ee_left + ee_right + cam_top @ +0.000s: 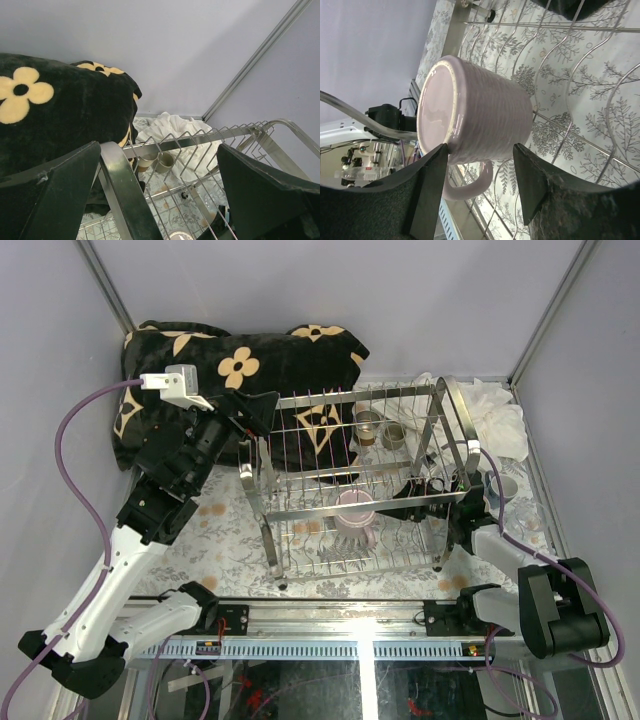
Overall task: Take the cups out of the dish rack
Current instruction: Move the cup to the dish rack.
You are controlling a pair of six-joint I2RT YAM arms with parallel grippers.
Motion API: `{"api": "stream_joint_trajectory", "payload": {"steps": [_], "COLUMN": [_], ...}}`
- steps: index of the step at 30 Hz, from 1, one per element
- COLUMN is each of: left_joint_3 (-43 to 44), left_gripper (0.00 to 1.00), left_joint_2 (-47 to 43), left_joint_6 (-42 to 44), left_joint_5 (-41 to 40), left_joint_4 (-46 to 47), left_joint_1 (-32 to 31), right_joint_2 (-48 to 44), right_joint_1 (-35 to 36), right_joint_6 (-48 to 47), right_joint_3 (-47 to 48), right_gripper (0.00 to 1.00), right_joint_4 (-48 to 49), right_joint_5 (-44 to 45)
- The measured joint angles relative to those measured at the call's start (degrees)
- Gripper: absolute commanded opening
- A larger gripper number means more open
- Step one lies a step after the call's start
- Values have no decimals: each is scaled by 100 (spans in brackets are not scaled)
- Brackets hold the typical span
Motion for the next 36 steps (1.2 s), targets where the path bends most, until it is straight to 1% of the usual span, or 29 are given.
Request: {"api": "stream_joint_trajectory", "payload": {"steps": [8,12,18,24,30,36], "left_joint_3": [0,-46,-422,-651,-625,-605], "left_gripper": [100,100,100,100,100,100], "left_joint_2": [0,-57,-522,-1016,-1252,-1294], "left_joint_6": [0,0,-59,-105,-155,-492], "left_joint_5": [-24,-42,-203,-564,-1054,-1720], "left_joint_4": [2,22,-9,-4,-52,-713], "left_joint_1": [17,17,0,0,0,-9], "right_joint_2": [-7,-4,28,33,26,22], "right_joint_1": [33,42,76,87,87,90], "right_joint_6": [-140,-142,-142,-144,-142,-142], "right_joint_3": [22,22,22,22,22,22], "right_gripper": [61,61,61,61,61,61], "right_joint_4": [-177,-166,-138,-142,-151,-168], "right_joint_5": [525,636,638,638,649,693]}}
